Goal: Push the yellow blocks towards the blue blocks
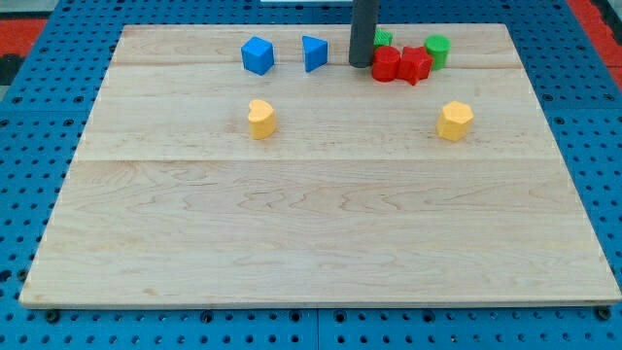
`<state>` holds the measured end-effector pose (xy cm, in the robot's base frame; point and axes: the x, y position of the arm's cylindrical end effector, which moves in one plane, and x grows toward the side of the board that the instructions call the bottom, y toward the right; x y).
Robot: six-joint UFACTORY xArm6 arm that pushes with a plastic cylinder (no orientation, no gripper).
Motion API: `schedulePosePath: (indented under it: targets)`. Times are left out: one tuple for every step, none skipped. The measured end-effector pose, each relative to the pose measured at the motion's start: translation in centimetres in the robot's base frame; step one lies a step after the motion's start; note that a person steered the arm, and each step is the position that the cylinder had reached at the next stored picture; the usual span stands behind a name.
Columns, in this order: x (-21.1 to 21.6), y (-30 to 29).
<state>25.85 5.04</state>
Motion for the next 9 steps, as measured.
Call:
schedulePosePath:
  targets:
    - [-2.1,-7.2]
    - [-1.0,-16.6]
    - [-0.4,-13.4]
    - [0.5,-12.7]
    - [7.1,-9.5]
    - [7.8,0.5]
    - [7.1,5.7]
    - [8.7,13.8]
    - [11.1,17.3]
